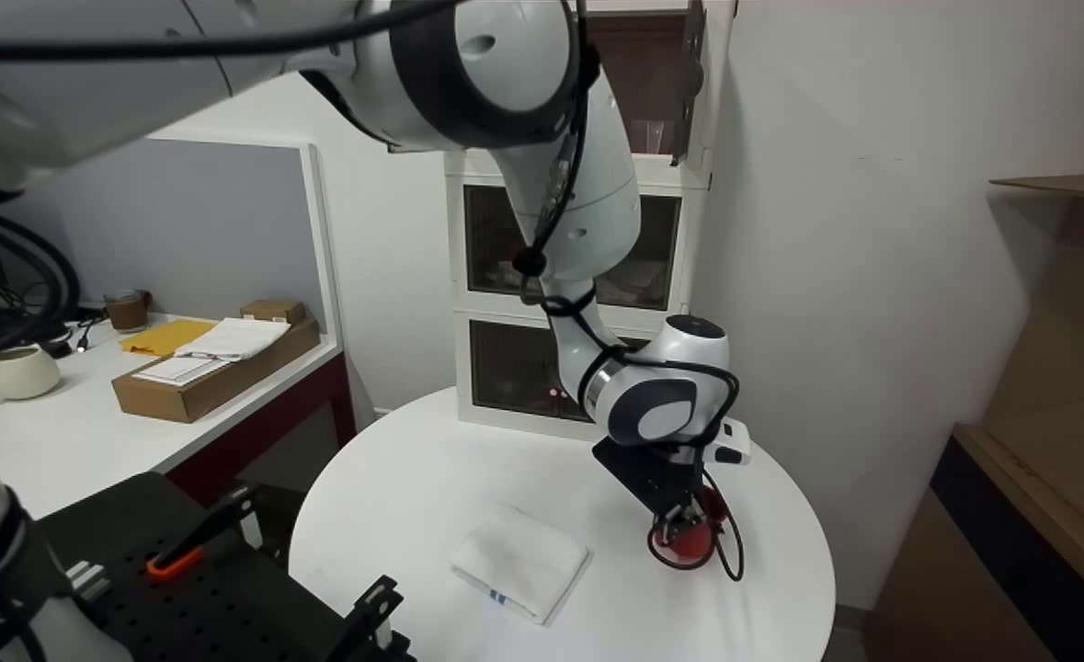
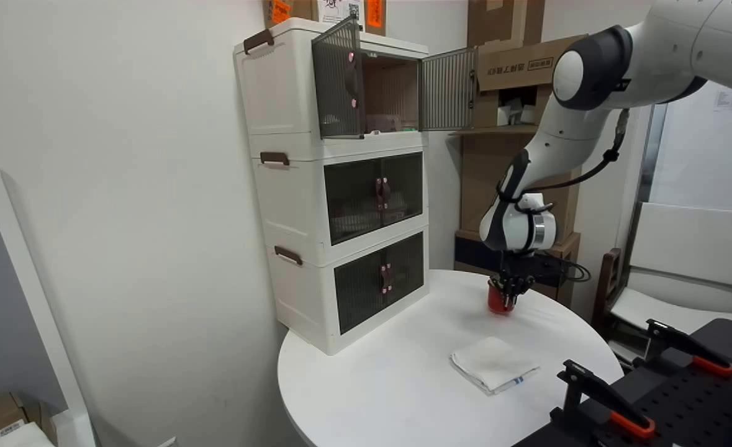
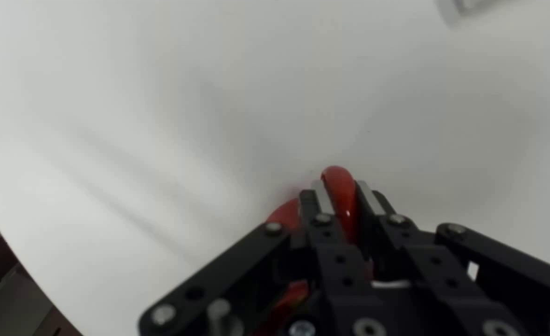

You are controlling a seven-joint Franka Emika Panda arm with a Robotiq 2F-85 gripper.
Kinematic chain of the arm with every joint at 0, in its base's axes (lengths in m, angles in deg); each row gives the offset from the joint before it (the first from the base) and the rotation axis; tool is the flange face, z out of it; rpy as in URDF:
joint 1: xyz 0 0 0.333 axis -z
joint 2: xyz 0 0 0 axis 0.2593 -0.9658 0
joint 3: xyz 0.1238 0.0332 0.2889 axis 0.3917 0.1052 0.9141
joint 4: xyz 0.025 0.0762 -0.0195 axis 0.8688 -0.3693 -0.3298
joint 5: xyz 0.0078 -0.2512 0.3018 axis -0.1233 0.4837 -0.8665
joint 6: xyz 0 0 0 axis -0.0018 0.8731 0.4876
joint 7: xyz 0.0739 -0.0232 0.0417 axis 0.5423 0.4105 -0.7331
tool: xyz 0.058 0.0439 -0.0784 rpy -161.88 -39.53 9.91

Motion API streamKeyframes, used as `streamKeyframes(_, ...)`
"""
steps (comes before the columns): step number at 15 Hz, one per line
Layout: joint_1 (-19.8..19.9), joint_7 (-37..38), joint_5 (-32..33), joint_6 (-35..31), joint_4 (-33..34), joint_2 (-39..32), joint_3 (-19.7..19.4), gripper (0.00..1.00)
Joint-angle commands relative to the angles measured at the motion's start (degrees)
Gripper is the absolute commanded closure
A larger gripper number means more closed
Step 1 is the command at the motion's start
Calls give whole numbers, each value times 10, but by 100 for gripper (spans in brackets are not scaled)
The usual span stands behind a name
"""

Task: Pick up the red cup and place it at the top shelf of the cabinet

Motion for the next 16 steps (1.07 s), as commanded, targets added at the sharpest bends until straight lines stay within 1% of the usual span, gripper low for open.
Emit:
streamKeyframes(1,-12,-3,12,3,-134,128,8,96)
streamKeyframes(2,-11,-6,11,4,-159,156,14,96)
streamKeyframes(5,3,-31,3,16,-226,242,50,96)
streamKeyframes(9,14,-89,-7,47,-313,361,102,96)
streamKeyframes(13,-3,-148,-31,79,-378,478,142,96)
streamKeyframes(15,-18,-179,-59,97,-385,527,159,96)
streamKeyframes(16,-31,-189,-69,119,-378,550,160,96)
